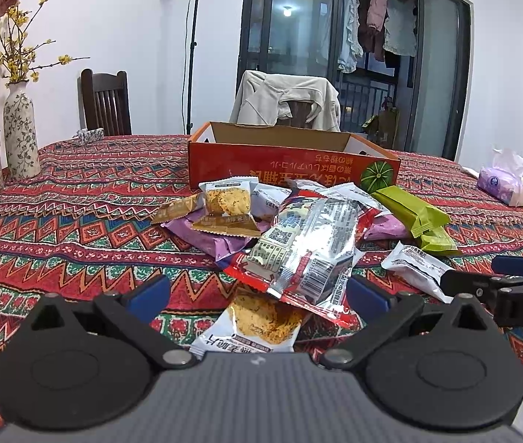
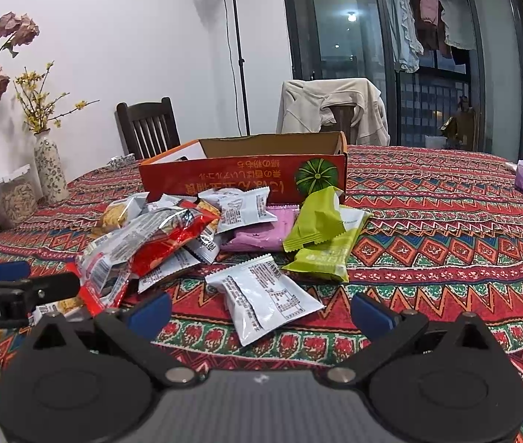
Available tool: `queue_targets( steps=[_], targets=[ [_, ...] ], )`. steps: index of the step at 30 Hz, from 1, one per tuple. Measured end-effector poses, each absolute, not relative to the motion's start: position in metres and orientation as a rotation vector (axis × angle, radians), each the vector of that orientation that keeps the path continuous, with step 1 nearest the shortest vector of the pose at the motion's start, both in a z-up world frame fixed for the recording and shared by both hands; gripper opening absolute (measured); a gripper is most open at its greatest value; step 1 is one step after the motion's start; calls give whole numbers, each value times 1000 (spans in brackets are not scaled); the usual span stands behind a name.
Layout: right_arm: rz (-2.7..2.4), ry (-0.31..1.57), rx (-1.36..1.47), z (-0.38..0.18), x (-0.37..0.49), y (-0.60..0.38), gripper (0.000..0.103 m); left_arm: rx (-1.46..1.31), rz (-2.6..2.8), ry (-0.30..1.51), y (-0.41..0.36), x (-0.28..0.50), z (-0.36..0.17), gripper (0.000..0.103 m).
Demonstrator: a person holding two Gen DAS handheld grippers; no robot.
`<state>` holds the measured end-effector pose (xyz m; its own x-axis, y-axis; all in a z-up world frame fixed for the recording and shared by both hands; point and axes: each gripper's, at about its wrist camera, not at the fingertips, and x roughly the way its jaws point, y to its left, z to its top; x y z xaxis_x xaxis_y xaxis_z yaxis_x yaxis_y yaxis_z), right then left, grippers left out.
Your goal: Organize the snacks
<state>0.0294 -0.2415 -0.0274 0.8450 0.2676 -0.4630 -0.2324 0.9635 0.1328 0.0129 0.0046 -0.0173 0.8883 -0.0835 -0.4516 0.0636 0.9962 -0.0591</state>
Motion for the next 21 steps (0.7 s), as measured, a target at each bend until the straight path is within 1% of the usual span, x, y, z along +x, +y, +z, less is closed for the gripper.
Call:
queue_targets(
  steps=[21],
  targets=[
    [268, 498, 69, -27, 27, -240, 103, -44, -89, 452, 3, 9, -18, 103]
  ],
)
